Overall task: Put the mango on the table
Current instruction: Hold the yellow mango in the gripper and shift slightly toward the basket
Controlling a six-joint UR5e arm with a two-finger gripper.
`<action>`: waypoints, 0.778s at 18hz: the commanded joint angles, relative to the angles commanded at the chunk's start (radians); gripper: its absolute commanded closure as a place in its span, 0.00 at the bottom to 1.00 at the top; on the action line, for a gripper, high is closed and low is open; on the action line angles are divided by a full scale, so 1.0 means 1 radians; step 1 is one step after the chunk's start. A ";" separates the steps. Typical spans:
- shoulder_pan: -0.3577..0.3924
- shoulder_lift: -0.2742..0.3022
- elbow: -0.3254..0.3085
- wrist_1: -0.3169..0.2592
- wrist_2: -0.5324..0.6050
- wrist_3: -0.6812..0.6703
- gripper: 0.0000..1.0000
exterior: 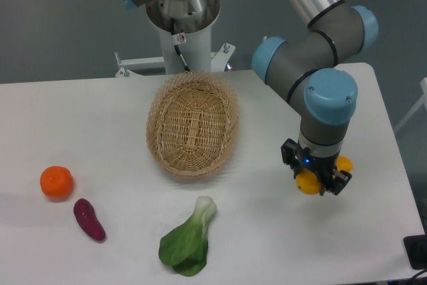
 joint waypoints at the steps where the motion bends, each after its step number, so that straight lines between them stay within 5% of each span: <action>1: 0.006 0.000 -0.005 0.003 0.000 0.000 0.40; 5: 0.020 -0.009 -0.040 0.023 0.003 0.000 0.40; 10: 0.060 0.005 -0.155 0.202 0.005 0.014 0.40; 14: 0.057 0.047 -0.256 0.225 0.009 0.028 0.40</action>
